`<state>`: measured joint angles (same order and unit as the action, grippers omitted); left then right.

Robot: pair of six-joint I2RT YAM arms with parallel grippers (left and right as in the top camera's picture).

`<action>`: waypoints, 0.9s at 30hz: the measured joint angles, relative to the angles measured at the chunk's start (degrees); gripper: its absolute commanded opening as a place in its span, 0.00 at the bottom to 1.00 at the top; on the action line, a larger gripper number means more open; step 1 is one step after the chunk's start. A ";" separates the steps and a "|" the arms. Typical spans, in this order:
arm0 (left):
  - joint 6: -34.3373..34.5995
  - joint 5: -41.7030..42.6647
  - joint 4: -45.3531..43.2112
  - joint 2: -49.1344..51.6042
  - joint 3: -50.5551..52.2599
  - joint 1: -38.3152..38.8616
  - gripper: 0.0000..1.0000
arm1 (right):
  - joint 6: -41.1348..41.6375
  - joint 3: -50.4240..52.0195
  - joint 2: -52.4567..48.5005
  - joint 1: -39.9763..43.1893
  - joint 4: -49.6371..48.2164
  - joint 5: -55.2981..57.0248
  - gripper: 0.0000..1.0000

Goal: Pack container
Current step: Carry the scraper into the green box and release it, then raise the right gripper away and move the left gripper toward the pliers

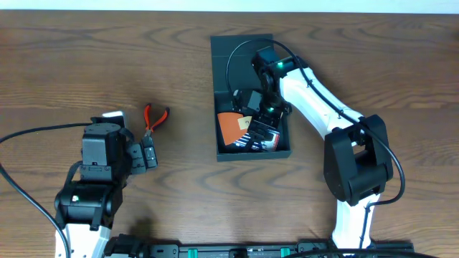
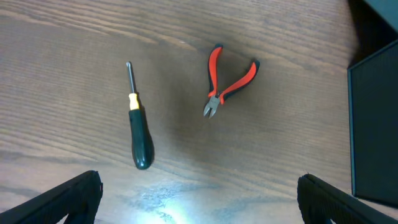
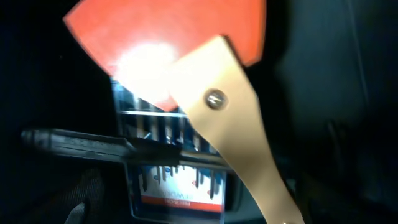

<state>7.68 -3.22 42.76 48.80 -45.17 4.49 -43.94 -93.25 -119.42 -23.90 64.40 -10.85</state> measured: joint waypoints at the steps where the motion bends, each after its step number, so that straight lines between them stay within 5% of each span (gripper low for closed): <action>1: 0.00 0.00 1.14 0.00 -0.66 0.00 0.98 | 1.44 -0.74 0.00 0.02 0.42 0.83 0.99; 10: -0.33 -0.02 13.09 3.48 -17.97 0.00 0.98 | 13.81 -22.58 0.46 0.55 5.77 4.90 0.99; 16: -4.96 0.37 20.02 14.56 -32.72 0.00 0.98 | 29.03 -34.73 4.35 7.10 5.84 7.67 0.99; 27: -17.09 2.45 13.60 44.48 -40.46 -1.97 0.98 | 41.05 -36.94 9.14 25.38 15.41 8.31 0.99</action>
<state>-9.41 -0.78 56.36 93.27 -85.62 2.52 -2.90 -130.19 -110.28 1.48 79.81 -2.55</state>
